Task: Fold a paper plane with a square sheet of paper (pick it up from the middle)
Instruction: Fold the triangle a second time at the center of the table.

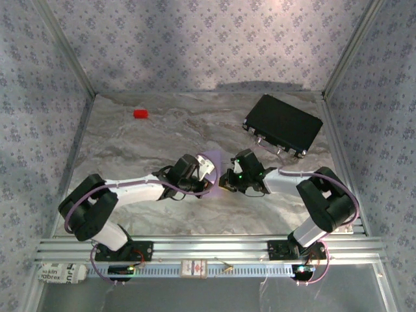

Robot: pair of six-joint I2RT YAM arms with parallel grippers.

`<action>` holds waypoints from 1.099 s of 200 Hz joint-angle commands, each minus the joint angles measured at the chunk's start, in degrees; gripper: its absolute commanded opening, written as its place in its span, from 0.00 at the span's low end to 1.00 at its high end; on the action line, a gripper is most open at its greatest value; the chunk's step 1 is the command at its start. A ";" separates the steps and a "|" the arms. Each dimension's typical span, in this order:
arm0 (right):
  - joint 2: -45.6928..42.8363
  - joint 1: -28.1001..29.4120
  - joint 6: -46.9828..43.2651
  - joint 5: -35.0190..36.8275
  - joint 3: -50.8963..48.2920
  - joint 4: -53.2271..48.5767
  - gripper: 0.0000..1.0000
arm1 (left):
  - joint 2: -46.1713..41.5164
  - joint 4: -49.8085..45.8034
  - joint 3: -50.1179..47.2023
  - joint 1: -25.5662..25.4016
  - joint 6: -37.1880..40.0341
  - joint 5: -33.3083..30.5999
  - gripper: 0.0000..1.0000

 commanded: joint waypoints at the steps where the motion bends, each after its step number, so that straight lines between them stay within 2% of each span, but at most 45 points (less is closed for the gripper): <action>1: 1.36 1.13 -1.05 2.96 1.50 -3.42 0.06 | 0.97 -0.88 1.63 0.59 -1.03 3.19 0.01; 35: 2.00 1.62 -0.59 2.98 1.39 -1.92 0.05 | 1.33 -1.24 1.94 1.09 -1.16 4.37 0.09; 73: 1.98 1.74 -0.30 1.26 2.18 0.01 0.05 | 1.42 -2.53 2.75 1.64 -0.73 5.62 0.11; 120: 2.64 2.05 -0.08 1.90 2.31 -0.59 0.05 | 1.72 -3.90 3.41 2.47 -0.20 7.01 0.01; 168: 4.25 3.21 -0.73 4.45 2.75 -3.31 0.05 | 2.07 -2.77 2.60 2.75 -1.32 7.52 0.00; 220: 5.64 2.66 -6.06 6.33 4.70 -10.42 0.04 | 2.78 0.86 1.60 2.76 -4.88 7.14 0.00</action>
